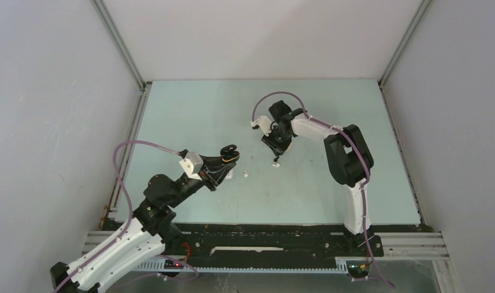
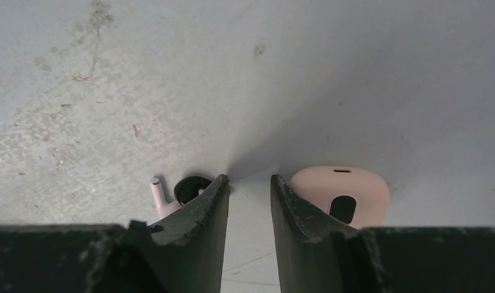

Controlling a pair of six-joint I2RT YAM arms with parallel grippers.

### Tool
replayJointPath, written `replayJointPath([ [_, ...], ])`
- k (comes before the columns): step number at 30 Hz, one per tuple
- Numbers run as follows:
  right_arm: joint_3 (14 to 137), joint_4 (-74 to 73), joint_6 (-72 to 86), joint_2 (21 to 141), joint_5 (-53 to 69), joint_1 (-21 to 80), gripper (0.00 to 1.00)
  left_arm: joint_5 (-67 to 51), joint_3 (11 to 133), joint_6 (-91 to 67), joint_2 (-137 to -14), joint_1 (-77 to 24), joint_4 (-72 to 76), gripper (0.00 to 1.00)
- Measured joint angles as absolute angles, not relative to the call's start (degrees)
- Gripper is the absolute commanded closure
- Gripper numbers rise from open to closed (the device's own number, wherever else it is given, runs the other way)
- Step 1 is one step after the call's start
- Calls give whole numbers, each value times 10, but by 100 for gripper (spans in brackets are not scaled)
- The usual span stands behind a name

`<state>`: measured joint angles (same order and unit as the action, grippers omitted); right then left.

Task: Insert the wireless bluetooth earbuds into the charging case
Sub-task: Pick up the earbud from the center of the board.

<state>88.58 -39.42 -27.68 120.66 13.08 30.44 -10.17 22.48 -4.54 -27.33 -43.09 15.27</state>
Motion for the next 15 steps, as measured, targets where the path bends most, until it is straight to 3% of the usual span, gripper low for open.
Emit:
replayJointPath([
  [15, 863, -396, -279, 1194, 146, 290, 64, -102, 225, -45, -273, -431, 152, 100],
])
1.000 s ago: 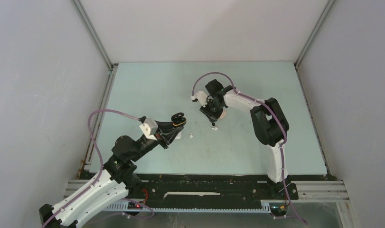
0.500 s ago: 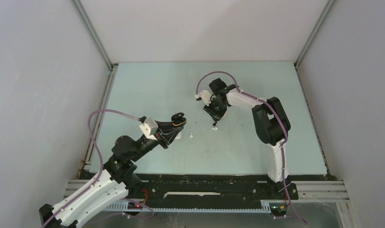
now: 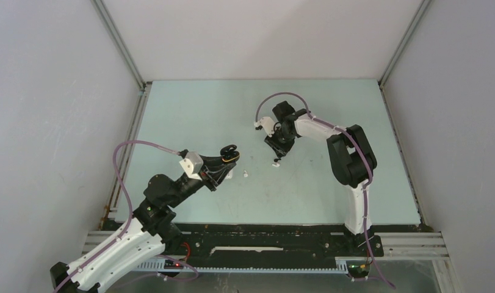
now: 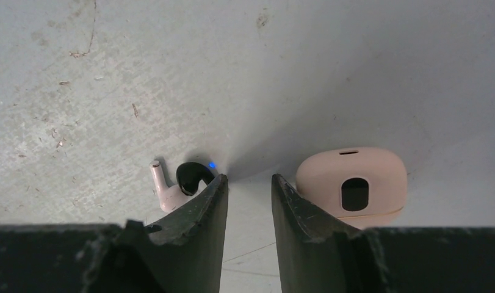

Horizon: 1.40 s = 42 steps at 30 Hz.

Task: Insert the wireless bluetooth earbuds into the charging case
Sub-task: Pick up the earbud from the center of the board.

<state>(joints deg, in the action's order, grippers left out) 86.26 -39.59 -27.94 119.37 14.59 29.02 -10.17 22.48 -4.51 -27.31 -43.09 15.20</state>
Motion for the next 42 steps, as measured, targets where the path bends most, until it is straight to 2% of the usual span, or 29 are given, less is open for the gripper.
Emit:
replayJointPath([
  [20, 861, -441, -272, 1140, 155, 284, 68, -100, 225, -41, -268, -431, 136, 100],
  [28, 867, -454, -278, 1152, 145, 326, 68, -92, 225, -40, -265, -431, 129, 100],
  [42, 900, -463, -279, 1196, 120, 341, 68, -92, 225, -39, -266, -431, 128, 100],
])
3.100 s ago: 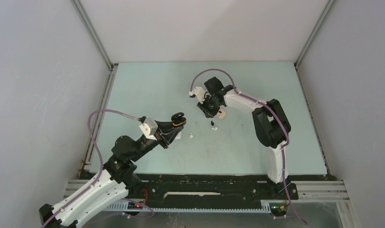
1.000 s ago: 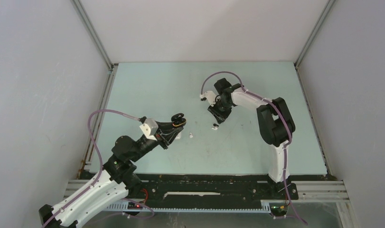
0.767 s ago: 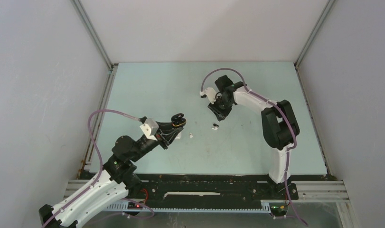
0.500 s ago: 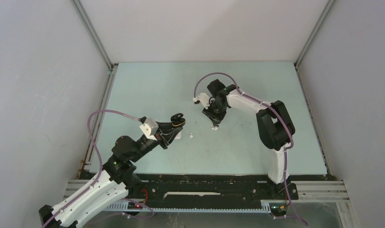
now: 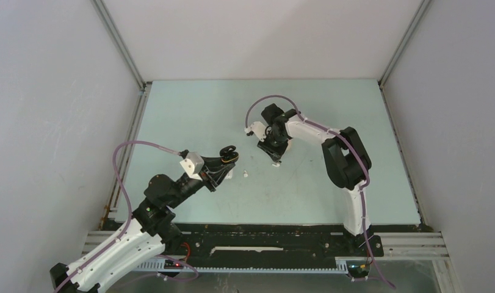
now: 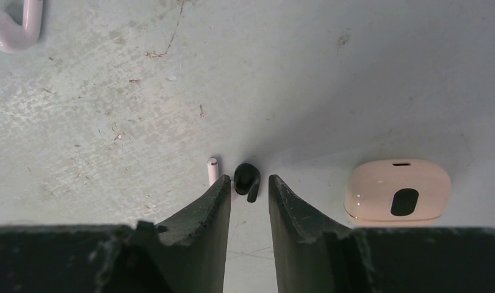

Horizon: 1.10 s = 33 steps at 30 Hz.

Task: Insert the wireless bluetooth earbuds into the charging case
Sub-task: Pick up the earbud from the center of the board.

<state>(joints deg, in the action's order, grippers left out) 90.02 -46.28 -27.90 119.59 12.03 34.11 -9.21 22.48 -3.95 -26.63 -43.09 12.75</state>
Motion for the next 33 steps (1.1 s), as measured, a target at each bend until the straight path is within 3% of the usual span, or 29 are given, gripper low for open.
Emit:
replayJointPath([
  [16, 917, -477, -279, 1223, 115, 348, 70, -92, 225, -39, -270, -431, 127, 100],
  [33, 925, -489, -276, 1227, 110, 350, 96, -92, 225, -39, -270, -431, 127, 100],
])
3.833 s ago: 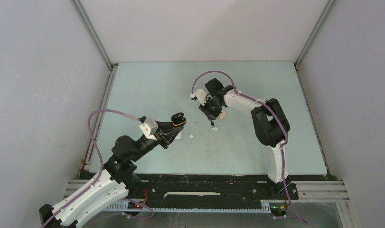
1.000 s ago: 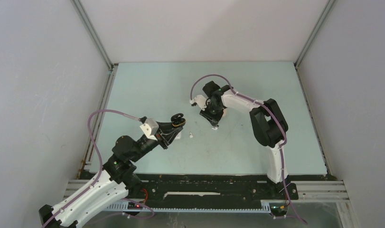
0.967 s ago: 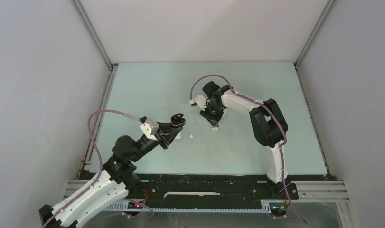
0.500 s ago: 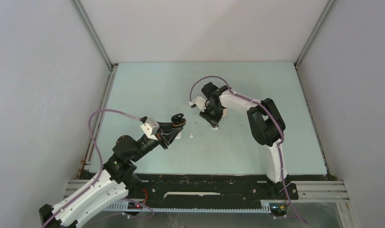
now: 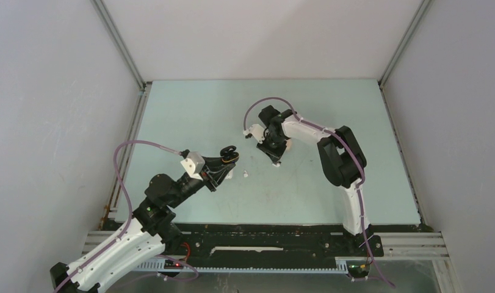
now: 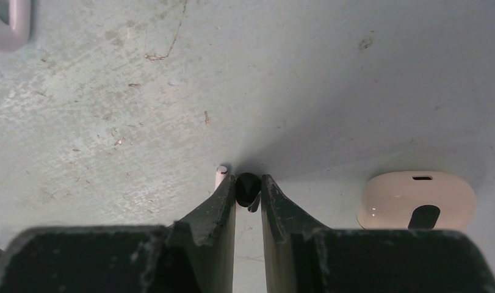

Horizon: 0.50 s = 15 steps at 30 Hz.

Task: Insert the wireless bluetooth earbuds into the charging case
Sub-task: Pick up the earbud from the center of the board.

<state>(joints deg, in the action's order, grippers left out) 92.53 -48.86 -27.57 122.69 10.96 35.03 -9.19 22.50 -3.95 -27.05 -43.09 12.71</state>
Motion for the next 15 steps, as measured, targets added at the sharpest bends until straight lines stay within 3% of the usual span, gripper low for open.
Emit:
replayJointPath([
  [7, 925, -498, -256, 1175, 182, 331, 100, -92, 225, -40, -274, -431, 128, 100],
  [15, 874, -415, -177, 941, 391, 223, 100, -94, 225, -46, -295, -422, 133, 100],
])
